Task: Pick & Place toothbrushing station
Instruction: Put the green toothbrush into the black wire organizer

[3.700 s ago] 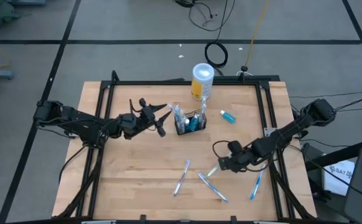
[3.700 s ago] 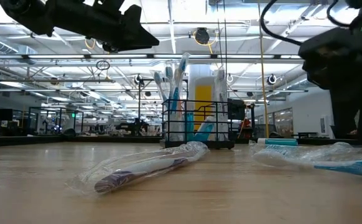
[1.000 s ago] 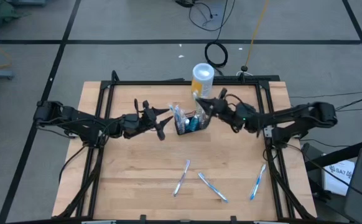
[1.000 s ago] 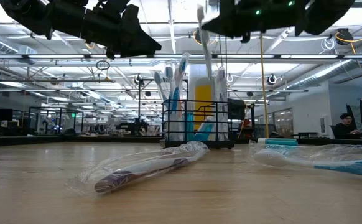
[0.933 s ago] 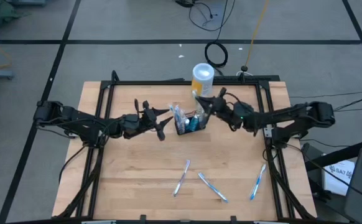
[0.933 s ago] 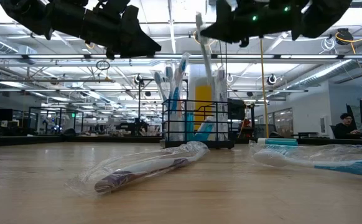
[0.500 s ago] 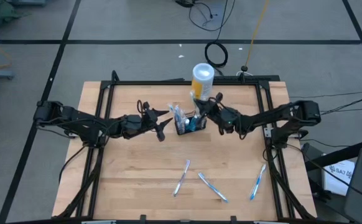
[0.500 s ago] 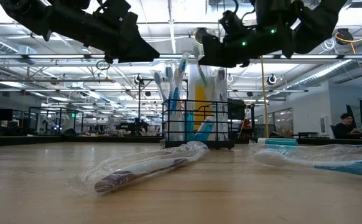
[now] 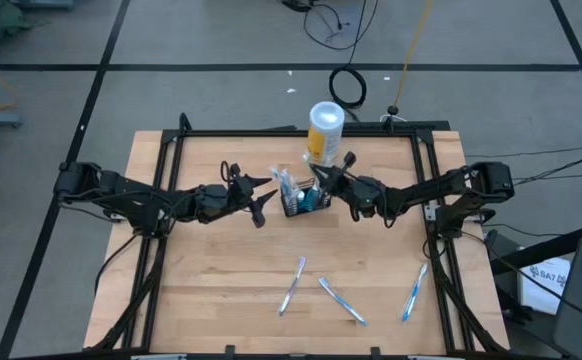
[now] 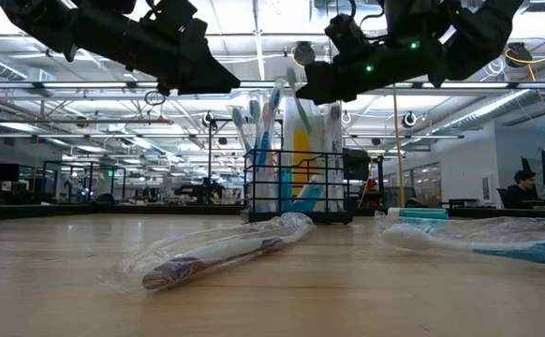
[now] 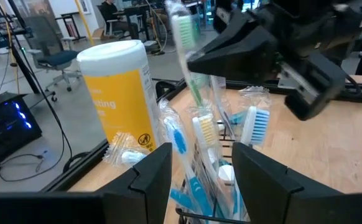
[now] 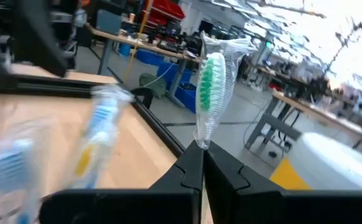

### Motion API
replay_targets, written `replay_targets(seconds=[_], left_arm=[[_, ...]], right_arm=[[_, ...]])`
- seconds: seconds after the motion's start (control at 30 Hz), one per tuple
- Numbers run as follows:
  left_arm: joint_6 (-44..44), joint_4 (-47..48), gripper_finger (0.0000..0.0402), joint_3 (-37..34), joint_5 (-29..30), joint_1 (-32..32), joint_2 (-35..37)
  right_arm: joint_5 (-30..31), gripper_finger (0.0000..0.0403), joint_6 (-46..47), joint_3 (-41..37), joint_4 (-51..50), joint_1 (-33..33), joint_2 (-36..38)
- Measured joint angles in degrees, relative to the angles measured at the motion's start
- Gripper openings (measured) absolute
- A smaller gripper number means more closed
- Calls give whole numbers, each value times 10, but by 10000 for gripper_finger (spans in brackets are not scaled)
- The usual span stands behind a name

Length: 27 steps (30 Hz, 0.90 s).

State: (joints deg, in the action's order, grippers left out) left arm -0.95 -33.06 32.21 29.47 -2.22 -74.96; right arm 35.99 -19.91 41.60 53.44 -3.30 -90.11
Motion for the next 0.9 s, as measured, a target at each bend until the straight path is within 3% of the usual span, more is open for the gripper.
replay_targets(seconds=[0.23, 0.3, 0.47, 0.67, 0.9], left_arm=[[0, 0, 175, 0, 0, 0, 0], [0, 0, 175, 0, 0, 0, 0], [0, -1, 175, 0, 0, 0, 0], [8, -1, 175, 0, 0, 0, 0], [11, -1, 175, 0, 0, 0, 0]], right_arm=[[4, 0, -91, 0, 24, 32, 0], [29, 0, -92, 0, 20, 38, 0], [89, 0, -22, 0, -42, 37, 0], [88, 0, 54, 0, -100, 25, 0], [88, 0, 115, 0, -101, 22, 0]])
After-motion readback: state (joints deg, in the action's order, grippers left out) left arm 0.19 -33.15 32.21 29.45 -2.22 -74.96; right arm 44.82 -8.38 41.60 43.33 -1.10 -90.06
